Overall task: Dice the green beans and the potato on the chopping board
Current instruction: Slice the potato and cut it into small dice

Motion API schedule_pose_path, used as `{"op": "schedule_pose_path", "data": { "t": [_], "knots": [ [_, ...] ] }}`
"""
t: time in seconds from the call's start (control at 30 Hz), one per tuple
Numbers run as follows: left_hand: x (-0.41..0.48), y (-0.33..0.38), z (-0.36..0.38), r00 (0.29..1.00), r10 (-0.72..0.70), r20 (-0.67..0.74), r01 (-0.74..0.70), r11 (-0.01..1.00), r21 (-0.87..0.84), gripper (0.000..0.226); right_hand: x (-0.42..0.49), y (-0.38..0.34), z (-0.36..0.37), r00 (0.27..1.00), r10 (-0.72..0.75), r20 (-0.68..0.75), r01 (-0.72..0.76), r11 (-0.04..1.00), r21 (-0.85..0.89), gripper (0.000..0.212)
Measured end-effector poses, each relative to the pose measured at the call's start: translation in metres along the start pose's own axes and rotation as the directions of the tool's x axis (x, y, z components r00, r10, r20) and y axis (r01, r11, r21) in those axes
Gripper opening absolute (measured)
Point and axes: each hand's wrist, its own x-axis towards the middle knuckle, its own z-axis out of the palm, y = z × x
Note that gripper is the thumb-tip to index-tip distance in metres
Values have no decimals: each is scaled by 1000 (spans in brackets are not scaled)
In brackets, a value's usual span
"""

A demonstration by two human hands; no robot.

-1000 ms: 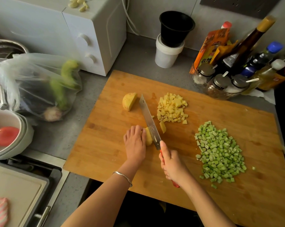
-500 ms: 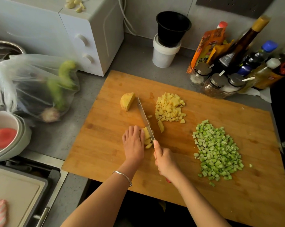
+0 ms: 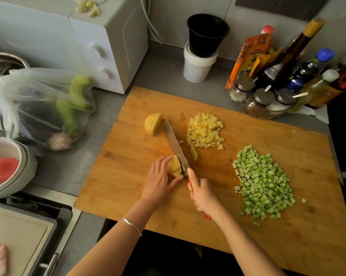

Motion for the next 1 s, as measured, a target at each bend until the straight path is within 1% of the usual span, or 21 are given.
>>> {"op": "schedule_pose_path", "data": {
  "t": [0.07, 0.13, 0.17, 0.27, 0.4, 0.47, 0.53, 0.7, 0.8, 0.87, 0.93, 1.0],
  "knots": [
    [0, 2, 4, 999, -7, -36, 8, 999, 35, 61, -2, 3, -5, 999, -43, -10, 42, 997, -61, 58],
    [0, 5, 5, 998, -30, -62, 33, 998, 47, 60, -4, 9, -9, 995, -96, -29, 90, 983, -163, 53],
    [1, 5, 5, 997, -37, -68, 40, 998, 50, 59, -5, 12, -11, 994, -104, -32, 97, 979, -181, 54],
    [2, 6, 5, 997, -43, -70, 47, 997, 62, 57, -4, 12, -19, 999, -50, -1, 49, 995, -90, 59],
    [2, 4, 4, 999, -32, -40, 33, 998, 46, 59, 11, 1, -43, 999, 33, 1, -33, 996, 85, 54],
    [9, 4, 4, 1000, -12, -7, 13, 999, 40, 60, 18, -3, -56, 999, 43, -13, -41, 989, 143, 53],
    [19, 5, 3, 1000, 4, 31, -5, 1000, 22, 62, 19, -6, -61, 999, 31, -18, -28, 991, 134, 53],
    [37, 8, 8, 996, 58, 61, -59, 998, 8, 64, 9, -5, -55, 1000, 1, -8, 0, 985, 171, 53],
    [39, 6, 6, 996, 49, 80, -48, 999, -23, 72, 3, -3, -53, 1000, 2, 3, -3, 982, 189, 53],
    [39, 5, 3, 995, 50, 81, -46, 998, -41, 72, 0, -1, -54, 1000, 2, 13, -5, 980, 198, 53],
    [38, 7, 1, 997, 20, 72, -14, 996, -90, 65, -2, 1, -54, 1000, 7, 17, -10, 980, 201, 53],
    [38, 12, 1, 996, -54, 64, 63, 986, -155, 57, -4, 2, -54, 1000, 6, 15, -9, 979, 202, 53]
  ]
}}
